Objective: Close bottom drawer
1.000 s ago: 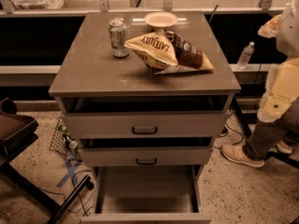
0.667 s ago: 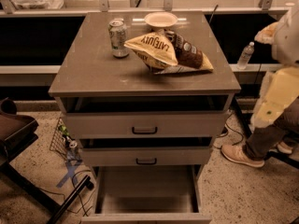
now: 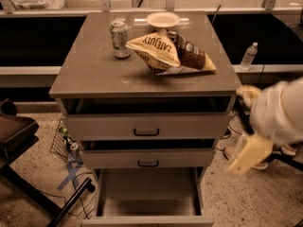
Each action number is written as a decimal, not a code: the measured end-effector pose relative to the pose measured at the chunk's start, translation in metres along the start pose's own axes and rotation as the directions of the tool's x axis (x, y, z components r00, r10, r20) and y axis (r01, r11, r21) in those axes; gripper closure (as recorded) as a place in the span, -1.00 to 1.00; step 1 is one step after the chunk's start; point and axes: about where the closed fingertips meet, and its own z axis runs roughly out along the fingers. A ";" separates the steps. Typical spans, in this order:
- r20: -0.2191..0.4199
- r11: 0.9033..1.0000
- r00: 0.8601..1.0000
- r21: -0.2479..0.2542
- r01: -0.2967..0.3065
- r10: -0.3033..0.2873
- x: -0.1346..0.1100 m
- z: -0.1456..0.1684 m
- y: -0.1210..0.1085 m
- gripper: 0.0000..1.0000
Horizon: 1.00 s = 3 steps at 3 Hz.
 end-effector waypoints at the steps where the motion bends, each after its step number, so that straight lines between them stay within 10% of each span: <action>1: 0.149 0.996 0.987 -0.065 -0.055 0.064 0.024 0.073 0.056 -1.00; 2: 0.290 0.979 0.937 -0.108 -0.170 0.195 0.053 0.141 0.104 -1.00; 3: 0.372 0.964 0.891 -0.043 -0.262 0.259 0.077 0.185 0.098 -1.00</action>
Offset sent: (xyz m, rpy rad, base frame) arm 0.0029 0.0028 -0.2615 0.5583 -0.2517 -0.3351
